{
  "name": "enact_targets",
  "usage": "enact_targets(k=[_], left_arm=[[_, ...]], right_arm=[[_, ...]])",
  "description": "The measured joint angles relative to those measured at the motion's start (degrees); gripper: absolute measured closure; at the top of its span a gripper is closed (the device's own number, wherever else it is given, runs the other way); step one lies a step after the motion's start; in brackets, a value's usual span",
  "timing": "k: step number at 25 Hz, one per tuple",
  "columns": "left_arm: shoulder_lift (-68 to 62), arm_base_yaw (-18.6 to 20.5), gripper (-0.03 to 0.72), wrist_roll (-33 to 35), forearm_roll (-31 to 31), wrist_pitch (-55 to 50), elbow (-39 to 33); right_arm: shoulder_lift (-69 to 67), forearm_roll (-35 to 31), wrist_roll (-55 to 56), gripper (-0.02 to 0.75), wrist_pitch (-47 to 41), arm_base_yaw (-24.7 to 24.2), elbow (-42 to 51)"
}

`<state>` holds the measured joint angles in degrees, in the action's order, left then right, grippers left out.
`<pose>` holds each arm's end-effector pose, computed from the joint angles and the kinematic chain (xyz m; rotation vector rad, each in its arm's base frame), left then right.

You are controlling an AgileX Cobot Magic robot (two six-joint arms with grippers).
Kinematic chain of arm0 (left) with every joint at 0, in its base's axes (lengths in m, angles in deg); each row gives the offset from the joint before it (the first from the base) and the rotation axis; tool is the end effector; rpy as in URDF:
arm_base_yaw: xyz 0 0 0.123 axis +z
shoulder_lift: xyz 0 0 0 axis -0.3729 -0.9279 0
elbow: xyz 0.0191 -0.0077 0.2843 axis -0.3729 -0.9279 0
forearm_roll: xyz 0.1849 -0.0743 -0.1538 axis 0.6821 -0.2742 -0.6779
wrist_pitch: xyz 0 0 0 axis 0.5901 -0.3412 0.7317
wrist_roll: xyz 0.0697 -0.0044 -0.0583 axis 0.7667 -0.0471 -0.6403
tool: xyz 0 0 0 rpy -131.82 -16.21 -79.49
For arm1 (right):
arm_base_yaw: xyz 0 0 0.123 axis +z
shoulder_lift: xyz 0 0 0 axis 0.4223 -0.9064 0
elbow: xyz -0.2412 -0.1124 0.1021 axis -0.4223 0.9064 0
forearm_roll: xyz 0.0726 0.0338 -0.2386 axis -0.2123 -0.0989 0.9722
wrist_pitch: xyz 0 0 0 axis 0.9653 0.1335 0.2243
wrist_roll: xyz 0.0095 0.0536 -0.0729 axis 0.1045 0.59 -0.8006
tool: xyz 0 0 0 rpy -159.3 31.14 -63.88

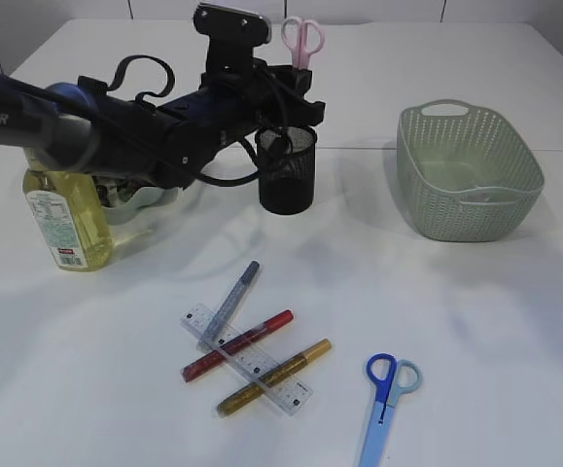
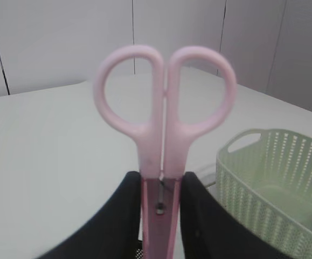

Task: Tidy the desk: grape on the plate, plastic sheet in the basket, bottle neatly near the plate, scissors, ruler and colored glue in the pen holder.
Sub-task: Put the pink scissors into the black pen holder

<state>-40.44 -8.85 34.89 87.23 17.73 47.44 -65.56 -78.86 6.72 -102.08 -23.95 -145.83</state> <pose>0.4349 -0.2613 0.1913 0.4337 1.6005 -0.4542 0.2661 0.0131 0.3624 -0.0463 2.7446 0.1310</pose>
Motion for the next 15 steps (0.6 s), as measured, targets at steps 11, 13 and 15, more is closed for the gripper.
enact_targets(k=[11,13,15], left_arm=[[-4.15,1.34,0.521,0.00,0.00,0.60,1.20],[-4.53,1.83,0.521,0.00,0.00,0.95,1.20],[-5.18,2.18,0.521,0.00,0.00,1.18,1.20]], right_arm=[[0.00,0.22,0.00,0.207,0.00,0.00,0.00],[0.00,0.33,0.00,0.207,0.00,0.00,0.00],[0.00,0.33,0.00,0.207,0.00,0.00,0.00]])
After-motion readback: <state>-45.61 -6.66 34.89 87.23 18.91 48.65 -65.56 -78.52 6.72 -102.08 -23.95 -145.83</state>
